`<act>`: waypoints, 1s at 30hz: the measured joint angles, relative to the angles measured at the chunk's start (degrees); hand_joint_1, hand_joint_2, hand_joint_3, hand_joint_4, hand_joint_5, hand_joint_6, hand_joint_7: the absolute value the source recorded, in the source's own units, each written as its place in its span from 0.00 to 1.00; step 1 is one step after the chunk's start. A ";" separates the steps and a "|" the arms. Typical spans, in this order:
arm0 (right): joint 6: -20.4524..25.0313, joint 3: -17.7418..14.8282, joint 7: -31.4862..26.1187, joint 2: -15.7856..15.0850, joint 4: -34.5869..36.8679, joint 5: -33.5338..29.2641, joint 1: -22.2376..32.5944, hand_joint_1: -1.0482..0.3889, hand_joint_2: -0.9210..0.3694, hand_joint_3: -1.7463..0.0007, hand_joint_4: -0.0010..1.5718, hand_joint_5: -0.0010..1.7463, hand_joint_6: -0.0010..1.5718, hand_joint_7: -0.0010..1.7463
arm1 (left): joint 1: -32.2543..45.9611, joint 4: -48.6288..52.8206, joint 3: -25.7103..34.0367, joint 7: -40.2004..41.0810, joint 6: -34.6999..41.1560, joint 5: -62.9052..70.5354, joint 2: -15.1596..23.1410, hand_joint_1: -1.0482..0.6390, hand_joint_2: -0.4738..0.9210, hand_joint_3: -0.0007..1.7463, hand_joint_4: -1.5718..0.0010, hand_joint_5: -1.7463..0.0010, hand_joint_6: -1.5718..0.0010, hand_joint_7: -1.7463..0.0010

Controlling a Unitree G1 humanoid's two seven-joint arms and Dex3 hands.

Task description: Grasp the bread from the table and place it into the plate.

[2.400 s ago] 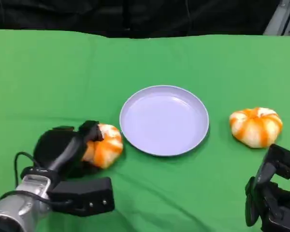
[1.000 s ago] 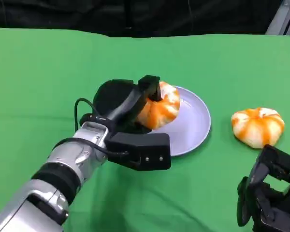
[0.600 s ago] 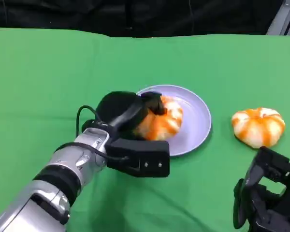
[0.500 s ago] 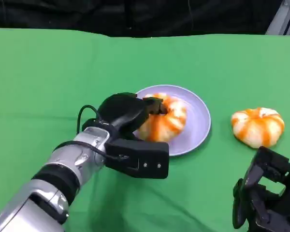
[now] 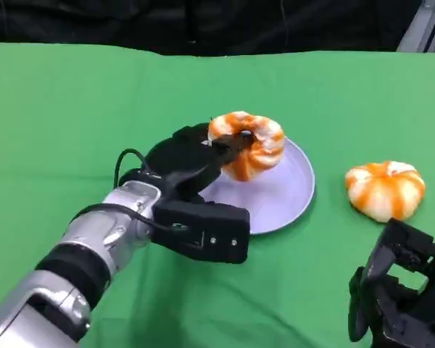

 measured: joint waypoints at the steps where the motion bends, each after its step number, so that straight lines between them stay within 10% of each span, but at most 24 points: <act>1: 0.02 -0.01 -0.04 0.00 0.00 0.00 -0.02 0.70 0.23 0.32 0.59 1.00 0.41 1.00 | 0.50 -0.95 0.16 -0.57 0.07 -0.26 0.43 0.00 1.00 0.48 1.00 1.00 0.99 1.00; 11: 0.15 -0.65 0.06 -0.08 0.05 0.86 -0.28 0.70 0.23 0.32 0.59 1.00 0.41 1.00 | 2.87 -6.66 3.14 -5.62 0.41 -4.29 3.05 0.00 1.00 0.45 1.00 1.00 0.86 0.95; 19: 0.54 -0.63 -0.17 -0.32 -0.11 0.61 -0.14 0.70 0.23 0.32 0.58 1.00 0.41 1.00 | 3.15 -7.12 3.65 -4.47 -0.68 -4.71 3.05 0.00 1.00 0.42 0.90 0.97 0.42 0.98; 25: 0.53 -0.69 0.28 -0.32 -0.07 0.76 -0.15 0.71 0.23 0.31 0.59 1.00 0.41 1.00 | 3.17 -8.66 3.40 -2.34 -1.25 -2.74 3.30 0.00 1.00 0.44 0.71 0.95 0.66 1.00; 27: 0.53 -0.70 0.40 -0.31 -0.07 0.78 -0.15 0.71 0.22 0.31 0.59 1.00 0.41 1.00 | 3.17 -8.87 3.30 -2.00 -1.62 -2.31 3.35 0.01 1.00 0.43 0.54 0.95 0.89 1.00; 30: 0.53 -0.74 0.40 -0.32 -0.07 0.79 -0.14 0.71 0.23 0.31 0.59 1.00 0.41 1.00 | 3.17 -9.26 3.09 -0.95 -3.01 -1.62 3.59 0.01 1.00 0.43 0.51 0.96 0.89 0.97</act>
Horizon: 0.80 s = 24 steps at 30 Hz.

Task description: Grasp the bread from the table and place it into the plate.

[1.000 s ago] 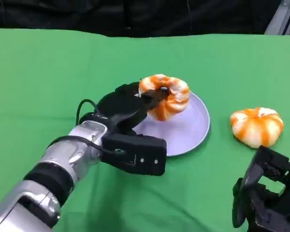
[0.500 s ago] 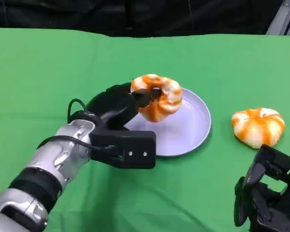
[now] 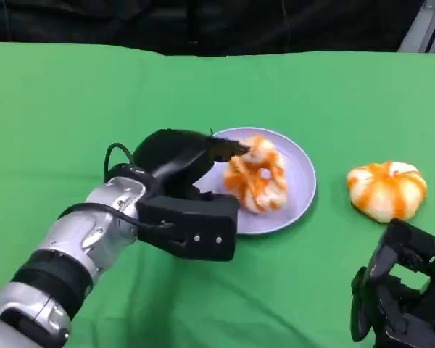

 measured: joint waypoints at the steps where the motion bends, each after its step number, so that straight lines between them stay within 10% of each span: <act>1: 0.00 0.00 0.00 0.00 0.00 -0.02 0.00 0.71 0.23 0.31 0.59 1.00 0.41 1.00 | 0.00 -0.16 0.00 0.41 -0.39 0.09 0.06 0.01 1.00 0.45 0.57 0.97 0.73 0.96; 5: 0.02 0.01 -0.04 0.00 -0.05 -0.05 0.05 0.70 0.22 0.31 0.59 1.00 0.41 1.00 | 0.00 -0.18 -0.42 0.62 -0.12 1.28 0.20 0.00 1.00 0.47 0.78 1.00 0.45 0.96; 9: 0.43 0.00 -0.04 0.00 -0.21 0.10 0.06 0.71 0.22 0.31 0.59 1.00 0.41 1.00 | 0.16 -0.66 -0.23 0.01 0.65 0.86 0.19 0.01 1.00 0.45 0.90 1.00 0.54 1.00; 17: 0.49 0.04 -0.04 -0.01 -0.35 0.08 0.20 0.71 0.22 0.31 0.59 1.00 0.41 1.00 | 2.84 -7.69 2.73 -4.36 1.02 -3.85 0.42 0.08 1.00 0.32 0.84 0.98 0.59 1.00; 19: 0.50 0.09 -0.01 0.00 -0.35 0.09 0.14 0.71 0.22 0.31 0.59 1.00 0.41 1.00 | 3.91 -9.28 3.93 -6.40 1.11 -6.73 0.41 0.56 0.94 0.32 0.46 0.92 0.44 0.97; 21: 0.50 0.02 -0.01 0.02 -0.38 0.09 0.30 0.71 0.22 0.31 0.59 1.00 0.41 1.00 | 7.24 -13.36 7.47 -10.99 0.21 -15.82 -0.39 0.65 0.80 0.52 0.22 0.90 0.27 0.95; 24: 0.49 0.05 -0.01 0.03 -0.40 0.08 0.26 0.71 0.22 0.31 0.59 1.00 0.41 1.00 | 12.46 -20.41 11.61 -18.02 0.33 -27.54 -1.79 0.64 0.64 0.77 0.25 0.41 0.20 0.66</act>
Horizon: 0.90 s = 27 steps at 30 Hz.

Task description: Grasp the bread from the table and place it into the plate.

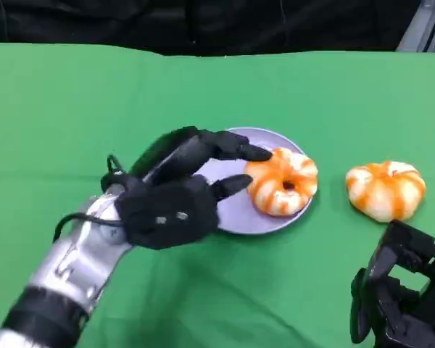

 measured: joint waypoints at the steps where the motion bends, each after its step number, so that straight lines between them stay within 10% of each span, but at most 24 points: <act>1: 0.00 -0.01 0.00 0.00 -0.01 0.02 0.00 0.71 0.22 0.31 0.59 1.00 0.41 1.00 | 1.31 -2.01 0.85 -1.65 0.94 -2.32 -0.20 0.63 0.62 0.79 0.28 0.33 0.26 0.52; 3: -0.02 0.03 0.04 0.01 -0.01 0.02 -0.04 0.71 0.23 0.31 0.60 1.00 0.41 1.00 | 4.06 -7.01 2.68 -4.34 5.14 -6.76 -0.56 0.64 0.62 0.85 0.37 0.07 0.41 0.17; 7: -0.28 0.00 0.11 0.03 0.03 -0.10 0.02 0.70 0.23 0.31 0.59 1.00 0.41 1.00 | 9.97 -19.95 5.94 -7.46 18.19 -16.25 -2.21 0.62 0.61 0.90 0.42 0.00 0.50 0.02; 17: -0.23 -0.95 0.49 -0.08 0.39 0.28 -0.52 0.69 0.23 0.32 0.59 1.00 0.41 1.00 | 26.51 -48.19 14.70 -12.48 39.77 -32.69 2.72 0.63 0.66 0.84 0.38 0.00 0.49 0.01; 27: -0.21 -1.83 0.57 -0.41 1.87 0.15 -1.26 0.71 0.22 0.33 0.59 1.00 0.40 1.00 | 44.59 -55.22 21.11 -15.07 38.62 -38.34 4.56 0.66 0.74 0.81 0.40 0.00 0.50 0.02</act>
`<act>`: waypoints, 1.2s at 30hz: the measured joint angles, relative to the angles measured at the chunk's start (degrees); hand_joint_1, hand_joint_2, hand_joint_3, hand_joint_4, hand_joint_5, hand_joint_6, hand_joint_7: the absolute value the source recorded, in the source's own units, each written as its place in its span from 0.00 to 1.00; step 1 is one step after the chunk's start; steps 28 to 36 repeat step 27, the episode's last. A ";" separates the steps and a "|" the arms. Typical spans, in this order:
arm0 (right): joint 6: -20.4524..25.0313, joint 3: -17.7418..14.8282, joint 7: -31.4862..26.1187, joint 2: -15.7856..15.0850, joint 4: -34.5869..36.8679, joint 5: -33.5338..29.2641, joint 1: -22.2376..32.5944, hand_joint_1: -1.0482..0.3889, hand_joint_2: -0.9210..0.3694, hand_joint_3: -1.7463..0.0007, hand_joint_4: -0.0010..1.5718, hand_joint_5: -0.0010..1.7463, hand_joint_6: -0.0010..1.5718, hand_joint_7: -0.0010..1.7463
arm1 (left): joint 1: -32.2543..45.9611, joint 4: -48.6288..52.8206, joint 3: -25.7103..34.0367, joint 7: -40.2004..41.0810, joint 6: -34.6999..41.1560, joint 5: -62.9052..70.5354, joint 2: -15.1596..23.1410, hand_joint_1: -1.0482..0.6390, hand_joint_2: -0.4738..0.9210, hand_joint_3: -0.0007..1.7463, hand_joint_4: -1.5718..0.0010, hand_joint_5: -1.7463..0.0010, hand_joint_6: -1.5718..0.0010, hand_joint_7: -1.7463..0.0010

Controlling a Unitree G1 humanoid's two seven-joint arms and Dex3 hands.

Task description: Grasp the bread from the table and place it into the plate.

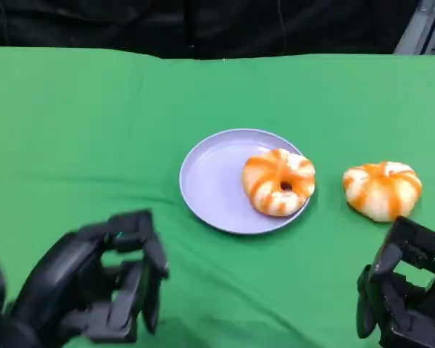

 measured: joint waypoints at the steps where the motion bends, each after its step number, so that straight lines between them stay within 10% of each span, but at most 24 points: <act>1: 0.01 -0.25 0.00 -0.05 0.10 0.01 -0.15 0.71 0.22 0.33 0.59 1.00 0.40 1.00 | 1.77 0.01 0.57 -0.48 -0.86 -0.18 0.02 0.66 0.75 0.81 0.40 0.00 0.50 0.02; 36: 2.47 -3.89 2.07 -2.26 0.71 1.96 -0.97 0.72 0.24 0.27 0.59 1.00 0.40 1.00 | 5.08 5.61 0.39 -2.70 -10.16 0.96 -1.89 0.67 0.76 0.75 0.39 0.00 0.49 0.02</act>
